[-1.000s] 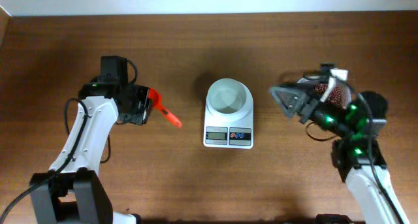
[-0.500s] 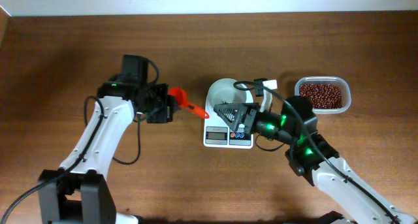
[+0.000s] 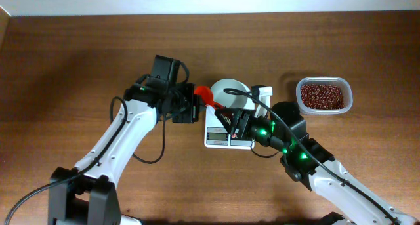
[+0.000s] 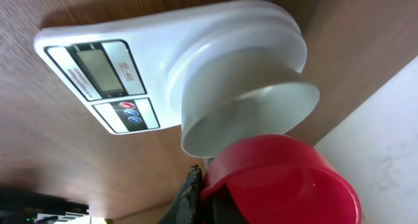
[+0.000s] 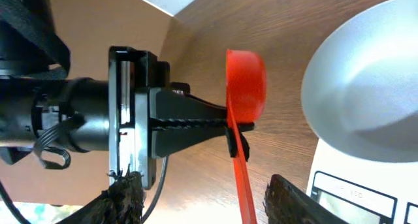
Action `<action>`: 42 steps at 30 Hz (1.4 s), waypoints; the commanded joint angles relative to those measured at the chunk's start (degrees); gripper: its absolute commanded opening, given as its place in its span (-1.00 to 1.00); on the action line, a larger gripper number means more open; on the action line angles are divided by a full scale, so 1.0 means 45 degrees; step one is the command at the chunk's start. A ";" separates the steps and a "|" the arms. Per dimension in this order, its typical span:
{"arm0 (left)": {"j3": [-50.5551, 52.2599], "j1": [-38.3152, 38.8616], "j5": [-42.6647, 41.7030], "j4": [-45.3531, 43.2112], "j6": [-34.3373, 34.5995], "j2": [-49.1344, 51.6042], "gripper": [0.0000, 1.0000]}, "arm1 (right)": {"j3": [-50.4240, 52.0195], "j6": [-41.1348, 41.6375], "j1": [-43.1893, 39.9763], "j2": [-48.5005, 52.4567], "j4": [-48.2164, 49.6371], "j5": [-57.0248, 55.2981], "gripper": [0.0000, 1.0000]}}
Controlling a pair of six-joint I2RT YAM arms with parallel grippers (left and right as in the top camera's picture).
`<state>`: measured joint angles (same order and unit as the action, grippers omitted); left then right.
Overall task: Scoop item into bowl and weigh 50g on scale
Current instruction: 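Hand the red scoop from the left gripper to the right gripper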
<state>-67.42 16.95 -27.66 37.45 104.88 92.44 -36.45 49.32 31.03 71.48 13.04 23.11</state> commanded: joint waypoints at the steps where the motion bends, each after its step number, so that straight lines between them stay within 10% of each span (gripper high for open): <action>1: -0.0223 0.0486 0.0107 -0.0248 0.0559 -0.0267 -1.00 | -0.0117 -0.0141 0.0117 0.0083 -0.0097 -0.0345 0.16; 30: -0.0223 0.1127 -0.0087 -0.0602 0.0894 -0.0267 -1.00 | -0.0117 -0.0185 0.0102 0.0699 0.0296 -0.1632 -0.92; 37: -0.0223 0.1127 -0.0087 -0.0602 0.0889 -0.0267 -1.00 | -0.0117 -0.0180 0.0102 0.0699 0.0296 -0.1880 -0.92; 40: -0.0223 0.1117 -0.0092 -0.0607 0.0884 -0.0267 0.98 | -0.0117 -0.0185 0.0102 0.0699 0.0296 -0.1957 -0.92; 42: -0.0223 0.1117 -0.0097 -0.0724 0.0767 -0.0267 0.98 | -0.0117 -0.0185 0.0087 0.0699 0.0296 -0.1962 -0.92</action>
<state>-67.42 21.80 -27.70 34.65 108.27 92.44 -36.45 49.10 31.11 74.32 14.15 15.46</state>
